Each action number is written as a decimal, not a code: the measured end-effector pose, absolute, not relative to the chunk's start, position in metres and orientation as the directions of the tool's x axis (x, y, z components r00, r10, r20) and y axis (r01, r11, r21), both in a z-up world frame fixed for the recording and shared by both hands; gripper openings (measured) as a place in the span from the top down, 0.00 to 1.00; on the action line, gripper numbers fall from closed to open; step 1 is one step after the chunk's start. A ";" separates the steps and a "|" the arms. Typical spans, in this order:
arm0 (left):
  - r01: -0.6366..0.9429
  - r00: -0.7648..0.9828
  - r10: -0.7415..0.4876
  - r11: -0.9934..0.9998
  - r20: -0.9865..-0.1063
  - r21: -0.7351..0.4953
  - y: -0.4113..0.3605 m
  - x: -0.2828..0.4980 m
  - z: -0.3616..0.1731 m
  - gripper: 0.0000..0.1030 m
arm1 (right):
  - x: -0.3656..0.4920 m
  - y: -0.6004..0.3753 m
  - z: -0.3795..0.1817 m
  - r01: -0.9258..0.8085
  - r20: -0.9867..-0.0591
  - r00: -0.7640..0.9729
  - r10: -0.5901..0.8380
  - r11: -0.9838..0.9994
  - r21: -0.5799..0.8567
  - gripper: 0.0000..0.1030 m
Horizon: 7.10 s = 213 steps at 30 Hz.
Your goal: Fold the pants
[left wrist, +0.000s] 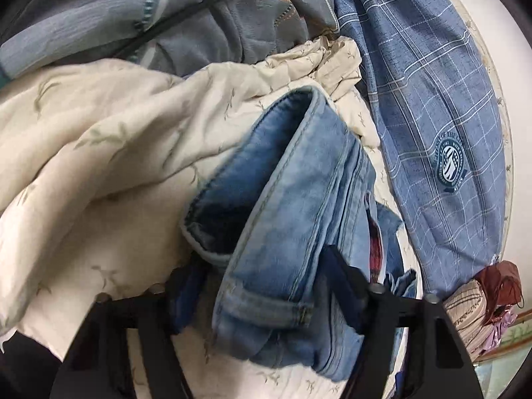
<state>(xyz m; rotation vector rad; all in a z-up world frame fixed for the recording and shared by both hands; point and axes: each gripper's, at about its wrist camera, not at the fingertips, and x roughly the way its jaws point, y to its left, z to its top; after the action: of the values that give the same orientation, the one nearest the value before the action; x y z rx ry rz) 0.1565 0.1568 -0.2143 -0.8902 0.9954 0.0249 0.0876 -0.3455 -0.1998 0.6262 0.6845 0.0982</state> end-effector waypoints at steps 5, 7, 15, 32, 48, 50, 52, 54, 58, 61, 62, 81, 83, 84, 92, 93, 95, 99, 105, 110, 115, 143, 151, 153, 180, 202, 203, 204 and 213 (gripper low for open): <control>-0.330 0.603 -0.350 0.708 -0.717 -0.624 0.149 0.161 -0.211 0.61 | 0.087 -0.332 -0.194 0.073 -0.552 0.791 0.265 0.854 0.515 0.31; -0.297 0.625 -0.342 0.727 -0.701 -0.619 0.146 0.157 -0.206 0.65 | 0.087 -0.327 -0.193 0.056 -0.550 0.791 0.267 0.864 0.500 0.31; -0.304 0.624 -0.362 0.703 -0.692 -0.642 0.144 0.167 -0.217 0.49 | 0.093 -0.311 -0.196 0.051 -0.572 0.783 0.244 0.891 0.451 0.31; 0.100 0.729 -0.320 0.924 -0.605 -0.368 0.036 0.147 -0.103 0.76 | 0.089 -0.343 -0.193 0.119 -0.532 0.824 0.195 0.858 0.500 0.32; 0.475 0.585 -0.345 0.879 -0.734 -0.035 -0.198 0.134 -0.126 0.65 | 0.077 -0.435 -0.210 0.334 -0.515 0.854 0.079 0.676 0.657 0.31; 0.502 0.567 -0.403 0.861 -0.719 -0.087 -0.186 0.131 -0.114 0.64 | 0.079 -0.439 -0.215 0.344 -0.521 0.849 0.094 0.651 0.677 0.31; 0.510 0.553 -0.441 0.850 -0.707 -0.131 -0.177 0.131 -0.105 0.60 | 0.082 -0.438 -0.217 0.348 -0.524 0.845 0.107 0.635 0.690 0.31; 0.525 0.561 -0.508 0.829 -0.653 -0.193 -0.169 0.129 -0.094 0.37 | 0.082 -0.434 -0.217 0.347 -0.524 0.845 0.111 0.633 0.693 0.31; 0.604 0.563 -0.613 0.763 -0.555 -0.229 -0.178 0.119 -0.068 0.17 | 0.080 -0.425 -0.211 0.340 -0.506 0.858 0.088 0.642 0.687 0.31; 0.605 0.611 -0.576 0.782 -0.543 -0.149 -0.174 0.117 -0.061 0.16 | 0.075 -0.422 -0.206 0.333 -0.488 0.871 0.057 0.662 0.671 0.31; 0.597 0.618 -0.566 0.790 -0.546 -0.143 -0.168 0.120 -0.062 0.16 | 0.074 -0.421 -0.203 0.324 -0.479 0.876 0.057 0.667 0.672 0.31; 0.306 0.626 -0.227 0.952 -0.746 -0.033 -0.067 0.146 -0.193 0.14 | 0.132 -0.299 -0.217 0.009 -0.658 0.691 0.300 0.907 0.422 0.38; 0.294 0.633 -0.228 0.955 -0.740 -0.042 -0.067 0.148 -0.200 0.09 | 0.130 -0.294 -0.217 -0.005 -0.652 0.706 0.275 0.923 0.384 0.39; 0.284 0.626 -0.236 0.957 -0.743 -0.064 -0.063 0.150 -0.200 0.08 | 0.129 -0.292 -0.215 -0.017 -0.652 0.710 0.268 0.931 0.365 0.39; 0.275 0.688 -0.363 0.932 -0.629 -0.237 -0.029 0.159 -0.166 0.08 | 0.113 -0.351 -0.204 0.043 -0.499 0.789 0.358 0.779 0.626 0.36; 0.277 0.668 -0.391 0.920 -0.633 -0.277 -0.026 0.165 -0.167 0.08 | 0.112 -0.359 -0.206 0.062 -0.492 0.794 0.356 0.758 0.649 0.35; 0.257 0.625 -0.425 0.904 -0.654 -0.341 -0.022 0.176 -0.173 0.08 | 0.114 -0.370 -0.214 0.094 -0.489 0.785 0.380 0.708 0.700 0.35; 0.227 0.583 -0.447 0.891 -0.678 -0.393 -0.020 0.193 -0.183 0.08 | 0.119 -0.379 -0.225 0.125 -0.498 0.768 0.402 0.668 0.733 0.35; 0.282 0.539 -0.512 0.858 -0.669 -0.429 -0.021 0.208 -0.186 0.08 | 0.135 -0.390 -0.235 0.151 -0.531 0.731 0.430 0.656 0.739 0.34; 0.315 0.500 -0.551 0.834 -0.668 -0.453 -0.020 0.220 -0.187 0.08 | 0.163 -0.394 -0.241 0.090 -0.536 0.673 0.510 0.663 0.743 0.34; 0.301 0.400 -0.641 0.767 -0.655 -0.567 -0.020 0.229 -0.200 0.08 | 0.177 -0.391 -0.253 0.066 -0.538 0.613 0.579 0.640 0.765 0.35; 0.504 0.460 -0.689 0.722 -0.560 -0.475 -0.055 0.187 -0.156 0.55 | 0.156 -0.334 -0.204 -0.115 -0.462 0.740 0.490 0.768 0.630 0.51; 0.428 0.580 -0.628 0.777 -0.519 -0.461 -0.035 0.197 -0.146 0.55 | 0.168 -0.310 -0.188 -0.150 -0.418 0.775 0.474 0.780 0.607 0.51; 0.390 0.579 -0.597 0.800 -0.555 -0.455 -0.032 0.204 -0.153 0.55 | 0.176 -0.302 -0.191 -0.138 -0.436 0.767 0.471 0.784 0.605 0.51; 0.022 0.895 -0.001 0.999 -0.447 0.041 -0.004 0.082 -0.079 0.01 | 0.051 -0.287 -0.123 -0.058 -0.256 0.955 0.146 0.945 0.321 0.37; 0.004 0.959 0.013 0.998 -0.282 0.057 -0.001 -0.020 0.011 0.00 | -0.068 -0.253 -0.053 -0.103 -0.169 0.973 0.158 0.950 0.296 0.32; 0.003 0.960 0.012 0.998 -0.280 0.055 0.000 -0.022 0.012 0.00 | -0.070 -0.253 -0.049 -0.102 -0.164 0.974 0.156 0.950 0.296 0.32; 0.002 0.961 0.012 0.999 -0.277 0.052 0.001 -0.024 0.014 0.00 | -0.073 -0.252 -0.046 -0.103 -0.157 0.975 0.154 0.950 0.295 0.31; 0.000 0.961 0.010 0.999 -0.275 0.037 0.009 -0.037 0.023 0.00 | -0.087 -0.240 -0.028 -0.107 -0.139 0.979 0.147 0.959 0.263 0.28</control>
<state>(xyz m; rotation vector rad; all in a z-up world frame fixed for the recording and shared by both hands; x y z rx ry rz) -0.0369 0.0087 0.0226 0.0367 0.2789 0.0052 -0.0866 -0.2403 -0.0277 0.2577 0.1588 0.1295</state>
